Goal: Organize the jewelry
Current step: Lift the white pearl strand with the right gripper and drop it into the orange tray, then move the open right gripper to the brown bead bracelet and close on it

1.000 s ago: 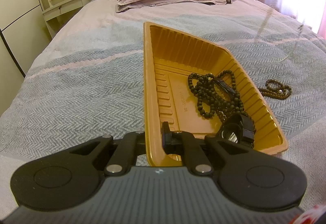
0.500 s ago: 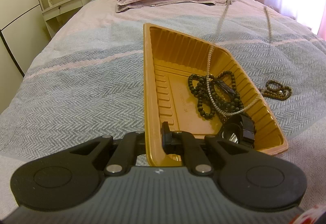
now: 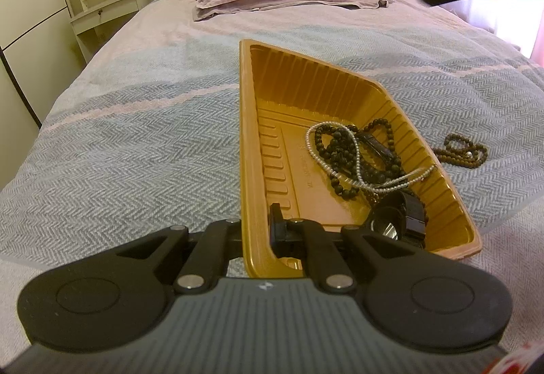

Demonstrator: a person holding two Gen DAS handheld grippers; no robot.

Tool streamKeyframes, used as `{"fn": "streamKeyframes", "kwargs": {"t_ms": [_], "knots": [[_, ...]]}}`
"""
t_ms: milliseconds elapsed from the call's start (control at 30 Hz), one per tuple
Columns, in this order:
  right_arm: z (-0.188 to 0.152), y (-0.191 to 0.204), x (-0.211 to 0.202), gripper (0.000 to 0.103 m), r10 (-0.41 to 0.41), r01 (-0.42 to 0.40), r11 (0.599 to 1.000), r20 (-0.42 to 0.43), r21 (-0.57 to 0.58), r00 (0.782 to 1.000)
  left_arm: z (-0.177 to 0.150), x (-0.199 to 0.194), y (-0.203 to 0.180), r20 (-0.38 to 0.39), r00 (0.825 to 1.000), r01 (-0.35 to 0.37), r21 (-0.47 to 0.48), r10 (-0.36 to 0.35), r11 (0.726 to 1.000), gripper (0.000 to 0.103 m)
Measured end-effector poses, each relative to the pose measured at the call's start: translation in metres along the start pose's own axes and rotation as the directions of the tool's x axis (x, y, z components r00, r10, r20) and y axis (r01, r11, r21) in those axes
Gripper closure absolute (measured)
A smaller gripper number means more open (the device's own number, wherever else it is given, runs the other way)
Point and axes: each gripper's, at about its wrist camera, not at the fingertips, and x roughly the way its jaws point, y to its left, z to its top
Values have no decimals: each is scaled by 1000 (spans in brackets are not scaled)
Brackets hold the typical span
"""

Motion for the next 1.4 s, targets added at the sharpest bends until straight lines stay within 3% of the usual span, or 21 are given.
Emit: {"fn": "streamKeyframes", "kwargs": {"t_ms": [67,133,200,433,700,1100,1233,1400], "knots": [[-10,-14,-16,92,-33,32,999,8,39,999,0,0,0,0,1000,0,0,0,1000,98],[-25,-30,-32,70,-85,84,993,4,77,996,0,0,0,0,1000,-1,0,1,1000,98],[-46,-46,-47,61,-143,143,982,-3,126,990,0,0,0,0,1000,-3,0,3,1000,98],[-125,-87,-78,61,-288,314,903,-131,293,949,-1,0,-1,-4,1000,-9,0,9,1000,98],[-189,-87,-78,61,-291,360,865,-234,351,928,-1,1,-1,-7,1000,-13,2,13,1000,98],[-193,-85,-45,61,-296,353,895,-227,274,928,-1,2,-1,-13,1000,-15,2,15,1000,98],[-190,-91,-25,78,-305,357,910,-243,209,921,-1,3,0,-17,1000,-16,2,16,1000,99],[-191,-100,-1,80,-319,379,910,-300,169,899,-2,5,0,-22,1000,-20,3,20,1000,99]]}}
